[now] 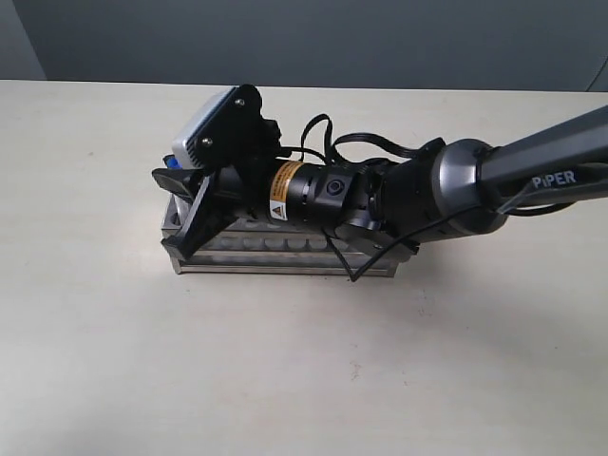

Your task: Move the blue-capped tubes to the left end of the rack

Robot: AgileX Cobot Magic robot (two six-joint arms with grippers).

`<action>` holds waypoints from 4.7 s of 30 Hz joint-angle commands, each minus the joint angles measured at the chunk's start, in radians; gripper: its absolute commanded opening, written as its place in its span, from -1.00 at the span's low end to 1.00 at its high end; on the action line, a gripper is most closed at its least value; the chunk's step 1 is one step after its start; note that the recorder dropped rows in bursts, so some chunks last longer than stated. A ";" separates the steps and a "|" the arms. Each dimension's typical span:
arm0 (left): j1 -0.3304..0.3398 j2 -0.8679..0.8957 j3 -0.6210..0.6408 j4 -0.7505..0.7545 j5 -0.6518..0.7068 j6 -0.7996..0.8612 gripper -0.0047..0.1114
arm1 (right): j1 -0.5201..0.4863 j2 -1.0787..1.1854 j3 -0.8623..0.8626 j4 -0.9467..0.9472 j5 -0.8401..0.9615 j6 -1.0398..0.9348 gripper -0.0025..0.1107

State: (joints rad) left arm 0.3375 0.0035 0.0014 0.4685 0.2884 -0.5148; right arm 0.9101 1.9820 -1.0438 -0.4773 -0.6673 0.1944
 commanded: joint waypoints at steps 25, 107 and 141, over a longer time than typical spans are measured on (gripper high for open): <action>0.001 -0.004 -0.001 0.000 0.002 -0.002 -0.90 | -0.003 0.011 0.001 0.009 -0.002 -0.009 -0.61; 0.001 -0.004 -0.001 0.000 0.001 -0.002 -0.90 | -0.561 -1.875 1.044 0.645 0.877 -0.586 -0.97; 0.001 -0.004 -0.001 0.000 0.003 -0.002 -0.90 | -0.561 -1.875 1.044 0.645 0.990 -0.584 -0.97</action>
State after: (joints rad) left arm 0.3375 0.0035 0.0014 0.4685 0.2884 -0.5148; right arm 0.3541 0.1151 0.0000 0.1662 0.3211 -0.3878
